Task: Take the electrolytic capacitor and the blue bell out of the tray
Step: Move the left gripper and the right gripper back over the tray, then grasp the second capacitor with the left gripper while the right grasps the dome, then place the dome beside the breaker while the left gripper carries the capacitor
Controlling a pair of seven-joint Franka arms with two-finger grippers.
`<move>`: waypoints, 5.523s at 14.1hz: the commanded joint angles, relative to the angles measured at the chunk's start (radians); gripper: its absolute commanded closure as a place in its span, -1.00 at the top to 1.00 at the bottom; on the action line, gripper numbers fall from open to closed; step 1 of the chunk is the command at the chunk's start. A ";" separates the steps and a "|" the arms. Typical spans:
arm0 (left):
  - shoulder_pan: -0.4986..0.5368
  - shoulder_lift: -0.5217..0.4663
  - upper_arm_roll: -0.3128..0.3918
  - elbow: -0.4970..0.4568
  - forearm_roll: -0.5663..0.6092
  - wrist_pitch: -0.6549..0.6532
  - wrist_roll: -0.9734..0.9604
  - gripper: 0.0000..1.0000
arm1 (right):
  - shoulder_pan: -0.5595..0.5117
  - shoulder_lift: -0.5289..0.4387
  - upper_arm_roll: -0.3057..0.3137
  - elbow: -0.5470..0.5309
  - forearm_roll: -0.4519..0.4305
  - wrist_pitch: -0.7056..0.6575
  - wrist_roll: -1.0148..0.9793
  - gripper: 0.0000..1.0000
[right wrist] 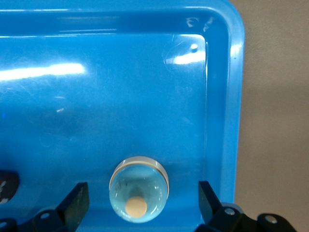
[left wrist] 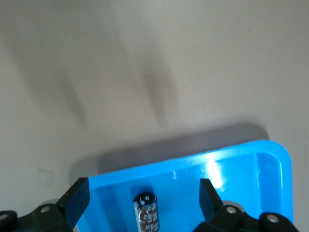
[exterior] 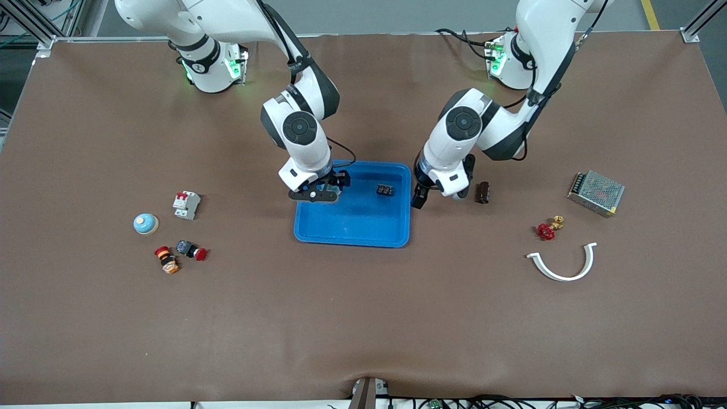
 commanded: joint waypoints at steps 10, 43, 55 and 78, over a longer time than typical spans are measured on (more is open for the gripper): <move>-0.098 0.165 0.005 0.149 0.224 0.004 -0.410 1.00 | 0.047 0.066 -0.008 -0.007 -0.015 0.046 0.024 1.00; -0.167 0.264 0.026 0.250 0.349 -0.010 -0.502 -1.00 | -0.053 -0.259 -0.478 -0.071 -0.032 -0.302 -0.901 -0.43; -0.066 0.164 -0.016 0.361 0.323 -0.257 0.150 -1.00 | -0.057 -0.063 -0.470 -0.209 0.197 -0.007 -1.086 -0.43; 0.262 0.188 -0.027 0.284 0.317 -0.291 1.484 -1.00 | -0.044 -0.016 -0.623 0.108 0.344 -0.477 -1.135 1.00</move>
